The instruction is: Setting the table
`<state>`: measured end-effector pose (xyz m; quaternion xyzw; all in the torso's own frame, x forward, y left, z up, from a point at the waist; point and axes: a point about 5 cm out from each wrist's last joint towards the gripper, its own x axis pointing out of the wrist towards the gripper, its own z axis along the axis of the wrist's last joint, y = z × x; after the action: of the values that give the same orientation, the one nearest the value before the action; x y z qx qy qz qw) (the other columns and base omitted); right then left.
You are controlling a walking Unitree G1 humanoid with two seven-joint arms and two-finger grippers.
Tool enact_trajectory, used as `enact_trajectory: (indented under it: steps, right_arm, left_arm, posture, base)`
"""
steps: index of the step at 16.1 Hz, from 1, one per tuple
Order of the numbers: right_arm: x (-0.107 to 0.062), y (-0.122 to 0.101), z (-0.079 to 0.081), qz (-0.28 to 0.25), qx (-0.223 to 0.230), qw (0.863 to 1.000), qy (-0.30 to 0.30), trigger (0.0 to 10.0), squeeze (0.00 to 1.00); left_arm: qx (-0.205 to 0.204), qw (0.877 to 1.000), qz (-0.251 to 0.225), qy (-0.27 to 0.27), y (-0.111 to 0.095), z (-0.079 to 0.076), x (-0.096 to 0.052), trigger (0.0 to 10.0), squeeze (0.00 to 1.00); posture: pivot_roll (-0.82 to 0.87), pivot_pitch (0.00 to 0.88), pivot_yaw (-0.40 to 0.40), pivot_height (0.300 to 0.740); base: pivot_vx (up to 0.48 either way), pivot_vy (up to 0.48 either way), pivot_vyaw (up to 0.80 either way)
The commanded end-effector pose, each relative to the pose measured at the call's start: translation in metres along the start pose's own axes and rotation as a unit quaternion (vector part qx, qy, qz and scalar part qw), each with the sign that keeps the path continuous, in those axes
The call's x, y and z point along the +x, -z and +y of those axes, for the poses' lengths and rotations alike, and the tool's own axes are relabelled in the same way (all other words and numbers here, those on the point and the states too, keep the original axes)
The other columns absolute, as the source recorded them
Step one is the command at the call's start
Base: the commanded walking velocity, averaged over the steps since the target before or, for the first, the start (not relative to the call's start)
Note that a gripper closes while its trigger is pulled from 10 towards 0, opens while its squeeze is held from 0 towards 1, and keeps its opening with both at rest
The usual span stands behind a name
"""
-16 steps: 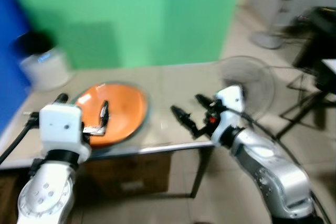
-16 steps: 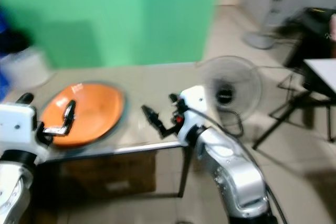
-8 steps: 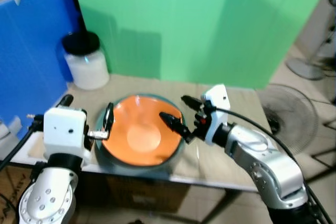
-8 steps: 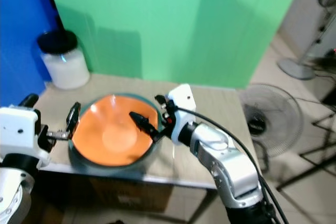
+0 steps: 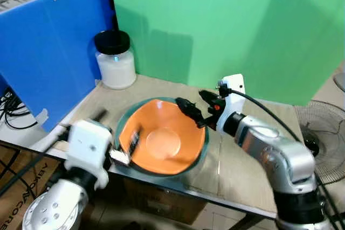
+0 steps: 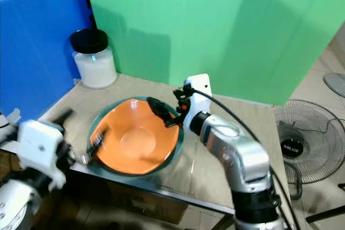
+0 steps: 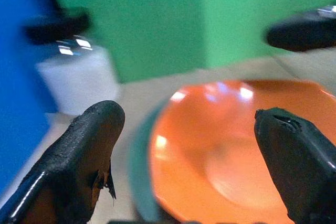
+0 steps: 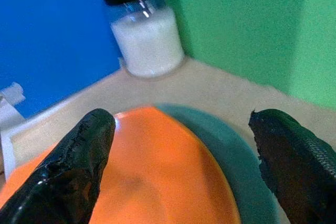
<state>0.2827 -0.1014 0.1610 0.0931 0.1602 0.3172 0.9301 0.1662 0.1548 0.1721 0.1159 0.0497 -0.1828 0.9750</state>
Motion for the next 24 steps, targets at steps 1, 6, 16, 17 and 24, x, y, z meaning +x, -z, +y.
enact_trajectory:
  steps: [1, 6, 16, 17, 24]
  right_arm:
    - [0.000, 0.001, -0.003, 0.029, 0.012, 0.999, -0.001, 10.0, 1.00]
    - [0.001, 0.022, 0.000, 0.135, 0.038, 0.990, -0.020, 10.0, 0.00]
    - [-0.001, 0.034, -0.003, 0.186, 0.108, 0.976, -0.015, 0.0, 0.00]
    - [0.000, 0.034, -0.002, 0.187, 0.121, 0.975, -0.019, 0.0, 0.00]
    - [-0.001, 0.040, -0.001, 0.201, 0.144, 0.969, -0.025, 0.0, 0.00]
  left_arm:
    - [0.000, 0.999, 0.008, 0.049, -0.002, -0.007, -0.005, 10.0, 0.00]
    - [0.003, 0.995, 0.032, 0.098, 0.001, -0.007, -0.018, 10.0, 0.00]
    - [0.004, 0.994, 0.036, 0.103, 0.001, -0.004, -0.018, 10.0, 0.00]
    - [0.004, 0.994, 0.036, 0.104, 0.001, -0.005, -0.018, 10.0, 0.00]
    - [0.000, 0.993, 0.040, 0.115, 0.002, -0.007, -0.018, 10.0, 0.00]
  posture:
    - [0.04, 0.000, -0.029, 0.740]
    - [0.04, 0.000, -0.043, 0.740]
    - [0.04, 0.000, -0.046, 0.740]
    - [0.04, 0.000, -0.046, 0.740]
    - [0.04, 0.000, -0.048, 0.740]
  base:
    - [0.000, 0.000, 0.00]
    - [0.000, 0.000, 0.00]
    - [0.000, 0.000, 0.00]
    - [0.000, 0.000, 0.00]
    - [0.000, 0.000, 0.00]
